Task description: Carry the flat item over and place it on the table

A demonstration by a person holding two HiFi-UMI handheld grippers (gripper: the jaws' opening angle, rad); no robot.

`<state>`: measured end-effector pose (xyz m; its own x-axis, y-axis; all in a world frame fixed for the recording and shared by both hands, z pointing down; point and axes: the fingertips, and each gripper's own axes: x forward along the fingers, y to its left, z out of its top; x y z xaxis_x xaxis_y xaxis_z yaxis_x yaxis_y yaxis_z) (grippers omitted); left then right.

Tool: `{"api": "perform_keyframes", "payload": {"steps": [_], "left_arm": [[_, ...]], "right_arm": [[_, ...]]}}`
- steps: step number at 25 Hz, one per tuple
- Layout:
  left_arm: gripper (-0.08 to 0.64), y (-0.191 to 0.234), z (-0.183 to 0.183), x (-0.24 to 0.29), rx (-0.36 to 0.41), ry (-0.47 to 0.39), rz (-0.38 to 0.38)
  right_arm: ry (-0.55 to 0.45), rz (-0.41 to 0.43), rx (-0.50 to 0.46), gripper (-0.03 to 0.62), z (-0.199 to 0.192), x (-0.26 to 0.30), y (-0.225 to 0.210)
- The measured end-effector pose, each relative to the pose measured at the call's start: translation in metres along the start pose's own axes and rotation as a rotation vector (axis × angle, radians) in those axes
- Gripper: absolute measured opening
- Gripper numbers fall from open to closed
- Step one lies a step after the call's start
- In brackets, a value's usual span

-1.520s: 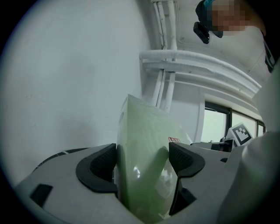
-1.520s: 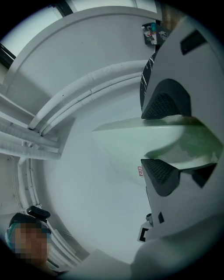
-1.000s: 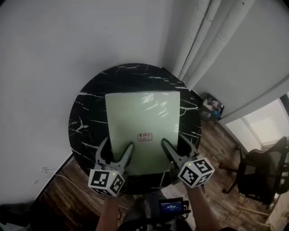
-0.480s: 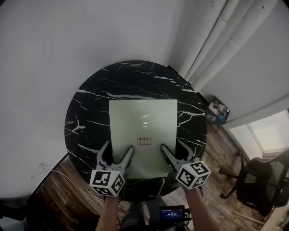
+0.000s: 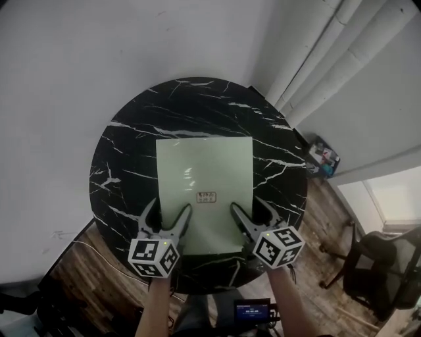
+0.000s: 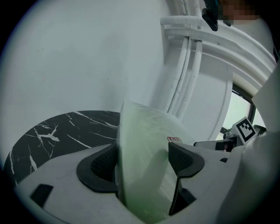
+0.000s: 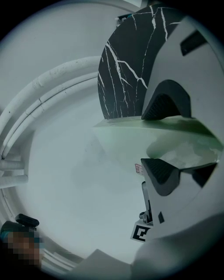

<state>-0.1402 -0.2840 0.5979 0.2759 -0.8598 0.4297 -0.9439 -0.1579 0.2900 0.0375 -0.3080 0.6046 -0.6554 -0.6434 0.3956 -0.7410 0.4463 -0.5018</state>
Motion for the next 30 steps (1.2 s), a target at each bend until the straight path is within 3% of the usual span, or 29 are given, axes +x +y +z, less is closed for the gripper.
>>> {"api": "perform_keyframes", "payload": {"steps": [13, 20, 30], "left_arm": [[0.374, 0.013, -0.018, 0.027, -0.026, 0.127, 0.052], [0.361, 0.015, -0.018, 0.031, 0.018, 0.134, 0.094], [0.360, 0.019, -0.024, 0.034, -0.007, 0.179, 0.103]], "right_arm": [[0.077, -0.044, 0.015, 0.249, -0.013, 0.022, -0.020], [0.106, -0.042, 0.014, 0.249, -0.013, 0.028, -0.023], [0.096, -0.065, -0.037, 0.249, -0.011, 0.023, -0.022]]}}
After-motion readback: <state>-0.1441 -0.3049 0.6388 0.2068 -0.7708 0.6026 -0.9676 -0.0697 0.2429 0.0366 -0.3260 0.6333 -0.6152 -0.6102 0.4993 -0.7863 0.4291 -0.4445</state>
